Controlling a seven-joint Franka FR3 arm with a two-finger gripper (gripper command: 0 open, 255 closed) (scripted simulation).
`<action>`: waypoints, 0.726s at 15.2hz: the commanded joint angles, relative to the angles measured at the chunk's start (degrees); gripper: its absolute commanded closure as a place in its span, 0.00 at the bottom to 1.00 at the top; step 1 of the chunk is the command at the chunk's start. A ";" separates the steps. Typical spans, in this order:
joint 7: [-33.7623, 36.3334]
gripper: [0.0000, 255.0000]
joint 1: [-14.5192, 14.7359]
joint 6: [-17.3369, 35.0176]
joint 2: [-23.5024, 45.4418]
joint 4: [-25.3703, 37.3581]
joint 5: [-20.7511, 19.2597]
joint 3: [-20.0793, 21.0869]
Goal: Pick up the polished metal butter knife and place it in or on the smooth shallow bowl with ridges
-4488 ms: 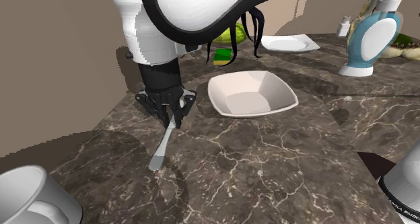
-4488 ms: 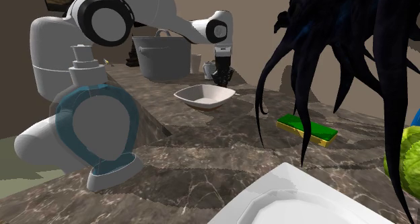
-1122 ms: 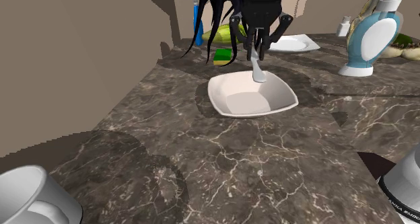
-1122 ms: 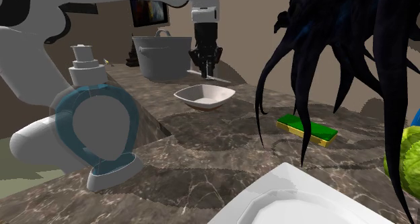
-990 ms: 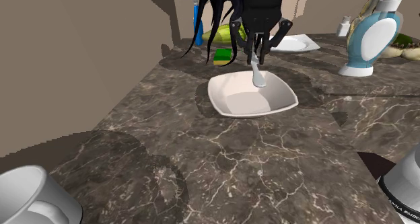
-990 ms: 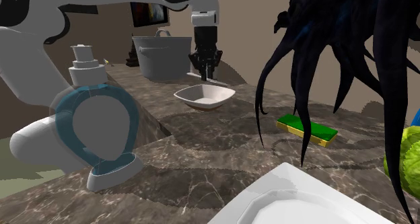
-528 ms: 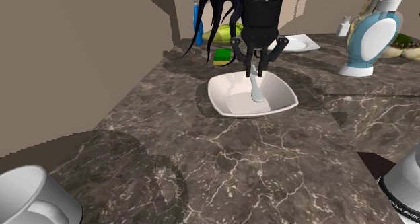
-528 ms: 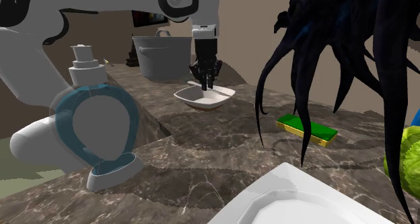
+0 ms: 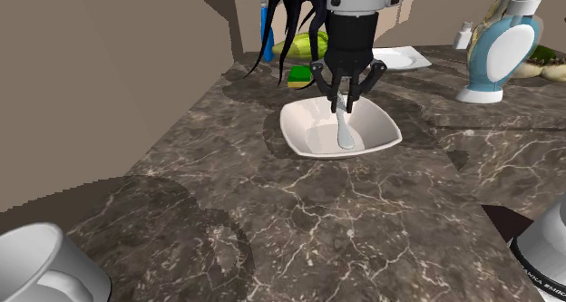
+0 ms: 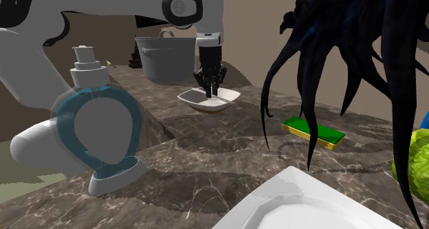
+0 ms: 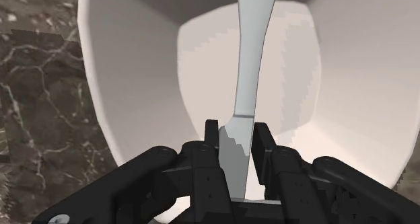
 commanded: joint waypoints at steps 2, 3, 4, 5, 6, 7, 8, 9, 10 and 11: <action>-0.01 1.00 -0.01 0.13 0.12 -0.16 0.02 0.03; -0.01 1.00 0.00 0.13 0.12 -0.16 0.02 0.03; 0.00 0.00 0.00 0.14 0.13 -0.16 0.02 0.05; 0.01 0.00 0.00 0.20 0.14 -0.20 0.03 0.06; 0.02 0.00 -0.01 0.19 0.19 -0.15 0.01 0.08; 0.01 0.00 -0.01 0.20 0.17 -0.17 0.01 0.07; 0.01 0.00 0.00 0.20 0.16 -0.18 0.02 0.07; -0.01 0.00 0.00 0.13 0.12 -0.16 0.02 0.03; 0.08 0.00 -0.13 -1.77 0.17 1.78 -0.21 -0.29; 0.19 0.00 -0.26 -3.64 0.32 3.78 -0.45 -0.59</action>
